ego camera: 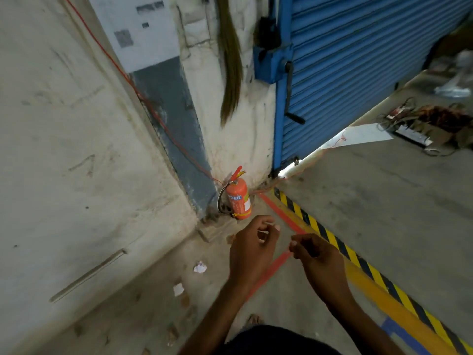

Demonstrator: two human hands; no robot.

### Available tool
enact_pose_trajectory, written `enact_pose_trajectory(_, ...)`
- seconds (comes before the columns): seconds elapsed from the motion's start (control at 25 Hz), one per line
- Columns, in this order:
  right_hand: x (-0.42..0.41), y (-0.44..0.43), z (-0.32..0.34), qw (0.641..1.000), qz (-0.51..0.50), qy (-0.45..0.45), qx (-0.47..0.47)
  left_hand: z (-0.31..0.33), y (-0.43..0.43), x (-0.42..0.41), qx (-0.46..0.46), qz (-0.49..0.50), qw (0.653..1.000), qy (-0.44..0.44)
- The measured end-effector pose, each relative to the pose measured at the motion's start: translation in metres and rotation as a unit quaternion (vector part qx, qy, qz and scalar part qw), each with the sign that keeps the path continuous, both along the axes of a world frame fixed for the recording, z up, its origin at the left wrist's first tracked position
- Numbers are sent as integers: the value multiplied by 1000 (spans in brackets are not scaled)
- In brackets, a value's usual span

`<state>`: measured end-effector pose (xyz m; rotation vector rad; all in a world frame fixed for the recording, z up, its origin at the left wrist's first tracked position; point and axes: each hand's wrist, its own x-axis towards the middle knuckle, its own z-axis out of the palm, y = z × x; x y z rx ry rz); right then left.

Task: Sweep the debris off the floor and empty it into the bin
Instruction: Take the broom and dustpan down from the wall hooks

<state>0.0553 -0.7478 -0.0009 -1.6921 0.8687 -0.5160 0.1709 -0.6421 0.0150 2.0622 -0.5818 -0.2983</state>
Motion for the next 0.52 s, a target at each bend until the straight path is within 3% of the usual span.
enact_pose_trajectory(0.24,77,-80,47,992,-34,-41,-112,39,-81,88,-59,-5,984,-166)
enact_pose_trajectory(0.4,139,-150,74,962,-2,-33,-271,51,-137,144,-15,26,928,-372)
enact_pose_trajectory(0.52,189,-201,82,944,62,-47,-322,58,-180,175,25,66,911,-407)
